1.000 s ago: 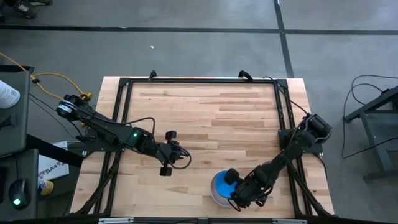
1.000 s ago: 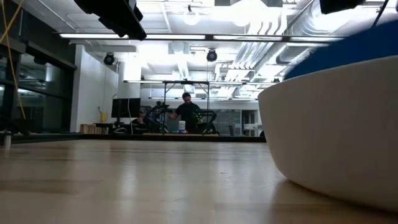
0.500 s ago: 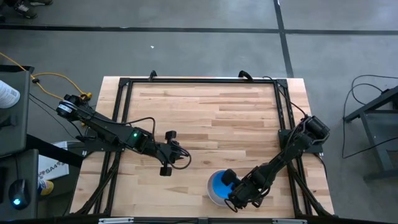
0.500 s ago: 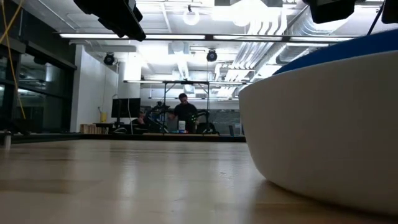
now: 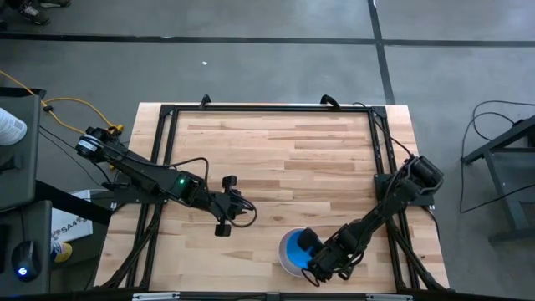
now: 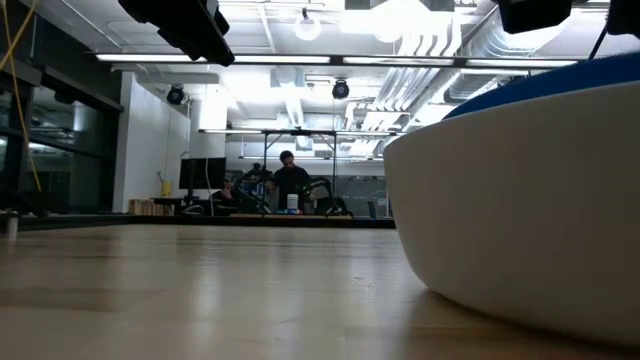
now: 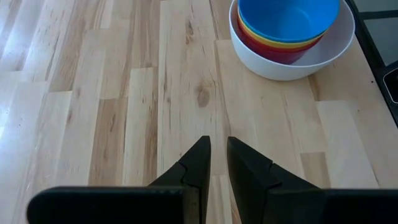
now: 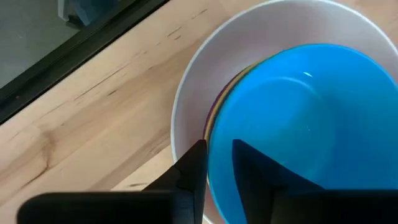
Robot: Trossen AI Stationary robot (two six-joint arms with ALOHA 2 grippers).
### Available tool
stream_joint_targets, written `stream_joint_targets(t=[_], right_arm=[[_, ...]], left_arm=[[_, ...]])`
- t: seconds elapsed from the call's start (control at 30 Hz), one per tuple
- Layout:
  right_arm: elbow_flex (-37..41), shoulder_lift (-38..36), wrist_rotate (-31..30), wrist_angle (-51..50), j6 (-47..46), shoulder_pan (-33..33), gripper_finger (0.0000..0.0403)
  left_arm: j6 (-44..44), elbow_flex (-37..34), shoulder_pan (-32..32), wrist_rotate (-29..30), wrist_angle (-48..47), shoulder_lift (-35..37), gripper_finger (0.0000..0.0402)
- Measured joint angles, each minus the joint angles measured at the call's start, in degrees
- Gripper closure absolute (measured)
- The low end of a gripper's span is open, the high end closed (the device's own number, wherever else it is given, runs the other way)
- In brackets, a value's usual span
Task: Nest bowls inside each other
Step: Stack the blue bowl on the yellow bowl, then return to Home Position
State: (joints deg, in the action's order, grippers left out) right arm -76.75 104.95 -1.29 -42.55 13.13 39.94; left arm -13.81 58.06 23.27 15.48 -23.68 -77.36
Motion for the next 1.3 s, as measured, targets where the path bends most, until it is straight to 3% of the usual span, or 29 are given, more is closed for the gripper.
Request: stream_joint_targets(t=[0.23,0.6,1.0,1.3], right_arm=[[0.0,-0.04,-0.9,0.02,0.0,1.37,0.0332],[0.04,-1.96,-9.27,0.38,-0.44,2.96,0.0332],[-0.07,-12.23,-16.77,-0.8,-21.64,0.3,0.0332],[0.0,-16.42,-16.66,-4.83,-25.49,-1.99,0.0332]], left_arm=[[-0.02,0.0,0.0,0.0,0.0,0.0,0.035],[-0.18,0.0,0.0,0.0,0.02,0.0,0.035],[4.48,0.0,0.02,0.86,-2.4,0.0,0.035],[4.62,-0.39,0.02,5.87,-7.31,0.02,0.035]])
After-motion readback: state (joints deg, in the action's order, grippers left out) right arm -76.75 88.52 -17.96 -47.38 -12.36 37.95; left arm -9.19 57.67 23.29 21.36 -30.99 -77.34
